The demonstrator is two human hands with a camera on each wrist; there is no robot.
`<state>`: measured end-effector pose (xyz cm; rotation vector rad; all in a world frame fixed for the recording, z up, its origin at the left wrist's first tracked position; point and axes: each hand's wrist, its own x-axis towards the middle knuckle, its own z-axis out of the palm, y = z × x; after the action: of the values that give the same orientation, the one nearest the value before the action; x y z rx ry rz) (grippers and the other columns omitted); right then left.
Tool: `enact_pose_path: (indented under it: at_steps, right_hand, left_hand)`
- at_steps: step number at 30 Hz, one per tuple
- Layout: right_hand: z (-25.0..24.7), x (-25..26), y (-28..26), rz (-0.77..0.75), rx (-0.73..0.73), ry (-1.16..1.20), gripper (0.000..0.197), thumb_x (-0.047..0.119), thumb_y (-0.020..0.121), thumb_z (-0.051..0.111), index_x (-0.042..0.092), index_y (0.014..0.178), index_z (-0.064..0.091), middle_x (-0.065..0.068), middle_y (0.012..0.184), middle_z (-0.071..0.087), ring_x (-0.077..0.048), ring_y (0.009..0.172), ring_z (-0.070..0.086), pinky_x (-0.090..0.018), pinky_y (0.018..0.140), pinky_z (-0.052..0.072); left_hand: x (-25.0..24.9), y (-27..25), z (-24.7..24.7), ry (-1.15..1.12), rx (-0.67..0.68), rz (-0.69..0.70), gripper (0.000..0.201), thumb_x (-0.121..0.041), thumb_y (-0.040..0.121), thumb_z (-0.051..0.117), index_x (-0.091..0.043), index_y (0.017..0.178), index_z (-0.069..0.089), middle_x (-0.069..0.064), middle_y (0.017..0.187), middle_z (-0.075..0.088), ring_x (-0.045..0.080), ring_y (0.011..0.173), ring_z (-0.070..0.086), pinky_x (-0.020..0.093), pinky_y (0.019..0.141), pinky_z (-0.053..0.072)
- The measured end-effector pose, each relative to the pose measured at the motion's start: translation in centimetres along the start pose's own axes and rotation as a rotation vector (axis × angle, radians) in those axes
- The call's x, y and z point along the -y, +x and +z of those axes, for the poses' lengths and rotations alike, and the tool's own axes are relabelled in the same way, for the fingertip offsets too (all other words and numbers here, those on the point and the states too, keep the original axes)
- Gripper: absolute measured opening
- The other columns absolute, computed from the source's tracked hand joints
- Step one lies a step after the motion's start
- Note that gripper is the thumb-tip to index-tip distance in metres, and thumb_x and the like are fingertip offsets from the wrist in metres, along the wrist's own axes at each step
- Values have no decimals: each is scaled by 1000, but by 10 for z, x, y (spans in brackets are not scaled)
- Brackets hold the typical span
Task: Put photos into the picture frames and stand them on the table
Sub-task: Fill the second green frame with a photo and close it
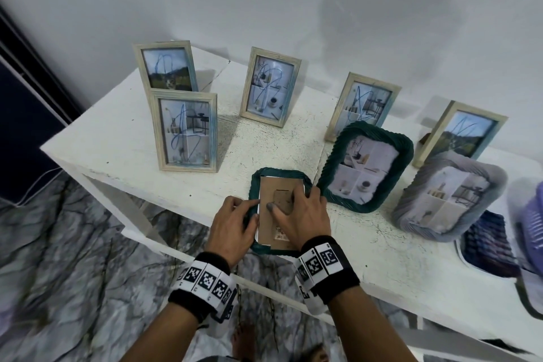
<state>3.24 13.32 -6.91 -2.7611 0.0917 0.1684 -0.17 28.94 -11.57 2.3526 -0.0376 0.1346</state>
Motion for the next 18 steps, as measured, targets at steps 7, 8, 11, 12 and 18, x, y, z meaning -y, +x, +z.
enact_pose_path:
  at_steps: [7,8,11,12,18]
  right_hand:
    - [-1,-4,2,31,-21,139,46,51,84,62,13,108,55,-14,121,47,-33,112,43,-38,93,41]
    - [-2,-5,2,27,-20,140,44,50,85,62,12,106,56,-14,120,47,-32,111,44,-37,93,41]
    - [-5,-6,3,34,0,155,37,47,87,61,12,96,56,-12,117,49,-29,110,45,-35,93,39]
    - [-6,-7,3,40,11,165,33,46,87,61,14,91,55,-11,116,49,-28,108,45,-34,93,39]
    - [-7,-11,2,29,-6,191,32,42,87,62,10,91,61,-11,109,53,-26,104,48,-32,87,41]
  left_hand:
    - [1,1,0,9,10,1,38,-20,94,58,-20,132,57,-2,101,45,15,88,54,25,76,42]
    - [0,1,0,11,11,8,39,-20,94,58,-20,133,57,-2,101,45,15,86,54,24,76,41]
    - [0,1,0,12,15,12,37,-19,95,57,-20,132,58,-2,101,44,14,85,52,24,75,40]
    - [0,1,0,12,19,12,37,-19,95,57,-19,132,58,-2,101,44,14,85,52,24,75,40]
    - [7,1,-7,-14,128,34,47,-18,91,56,-20,138,52,-2,109,42,13,93,52,23,82,43]
